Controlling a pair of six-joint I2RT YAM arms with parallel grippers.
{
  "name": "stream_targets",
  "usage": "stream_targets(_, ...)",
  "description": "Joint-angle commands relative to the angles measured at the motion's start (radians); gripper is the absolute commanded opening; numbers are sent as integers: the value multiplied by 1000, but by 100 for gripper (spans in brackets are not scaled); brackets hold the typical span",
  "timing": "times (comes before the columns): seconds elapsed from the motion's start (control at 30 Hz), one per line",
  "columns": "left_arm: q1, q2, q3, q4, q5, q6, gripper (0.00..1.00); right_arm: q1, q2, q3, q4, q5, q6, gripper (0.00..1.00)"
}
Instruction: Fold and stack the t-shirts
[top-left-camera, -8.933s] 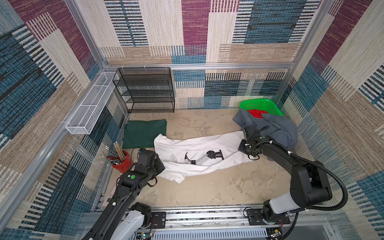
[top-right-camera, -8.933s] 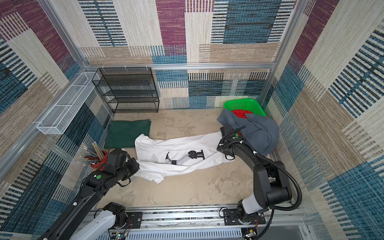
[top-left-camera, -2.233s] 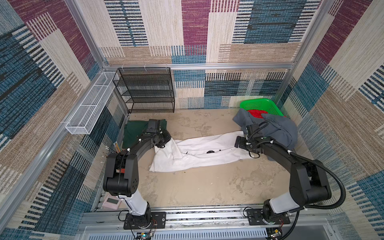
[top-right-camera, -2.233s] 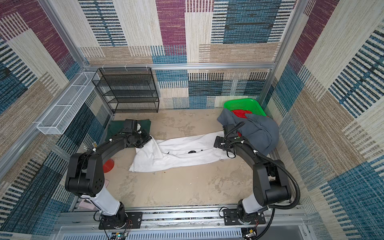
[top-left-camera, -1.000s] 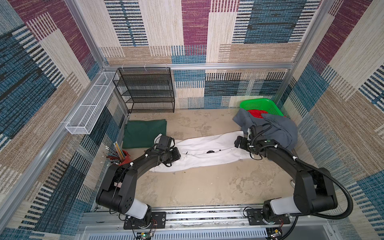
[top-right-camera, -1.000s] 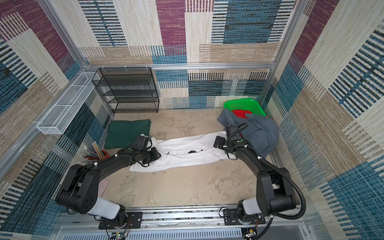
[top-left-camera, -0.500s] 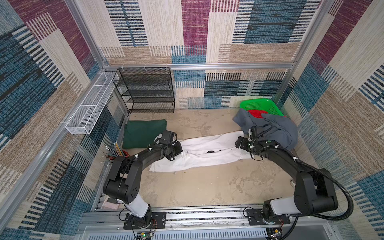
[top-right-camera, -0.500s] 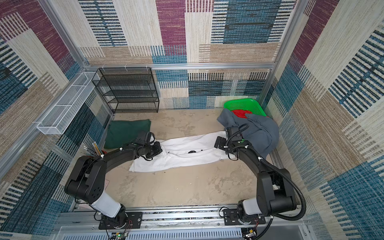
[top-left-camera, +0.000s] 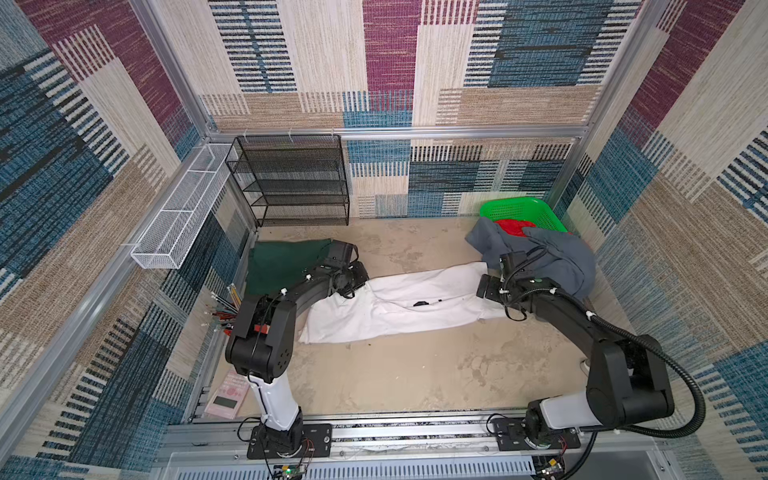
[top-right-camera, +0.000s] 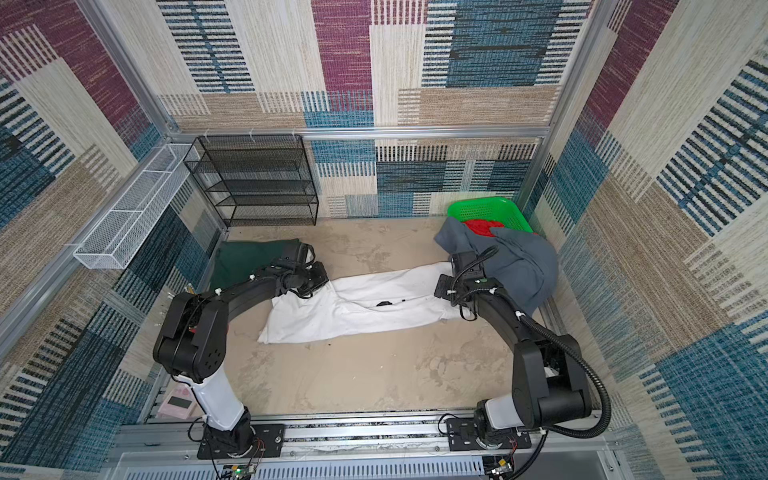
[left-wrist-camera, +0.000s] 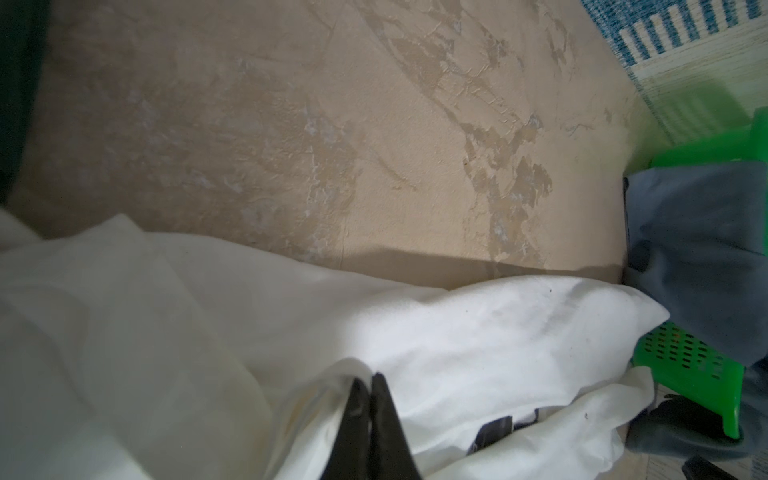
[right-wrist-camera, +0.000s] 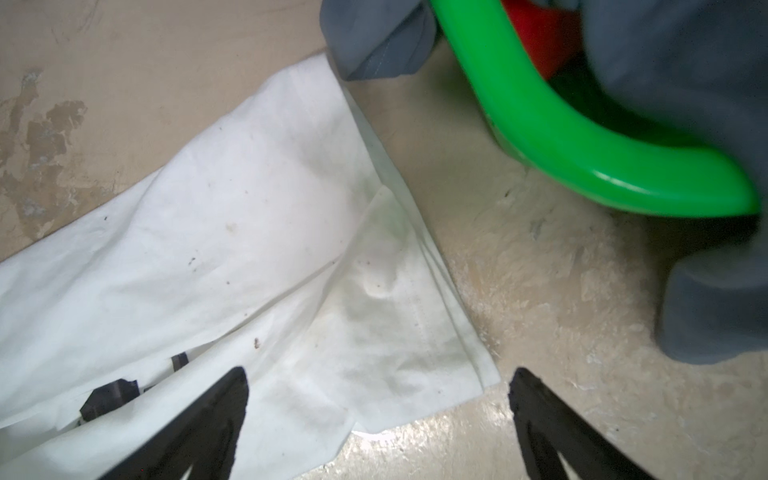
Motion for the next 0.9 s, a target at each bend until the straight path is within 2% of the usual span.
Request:
stream_targets(0.0, 7, -8, 22, -23, -11, -1, 53, 3, -15, -5, -9, 8, -7, 98)
stream_targets(0.03, 6, -18, 20, -22, -18, 7, 63, 7, -16, -7, -16, 15, -3, 99)
stream_targets(0.1, 6, -50, 10, -20, -33, 25, 73, 40, -27, -9, -31, 57, 3, 98)
stream_targets(0.2, 5, -110, -17, -27, -76, 53, 83, 96, -38, -19, -43, 66, 10, 99)
stream_targets(0.33, 7, -214, -81, -43, -132, 85, 84, 146, -27, -34, -58, 39, 23, 99)
stream_targets(0.53, 5, -378, -232, -54, -186, 109, 86, 252, 27, -49, -42, -24, 32, 69)
stream_targets(0.6, 7, -414, -282, -50, -191, 108, 86, 287, 66, -31, -39, -42, 35, 64)
stream_targets(0.73, 7, -450, -357, -24, -210, 96, 86, 329, 157, 21, -48, -51, 50, 59)
stream_targets(0.87, 6, -442, -374, -15, -193, 92, 87, 352, 222, 78, -40, -66, 52, 58)
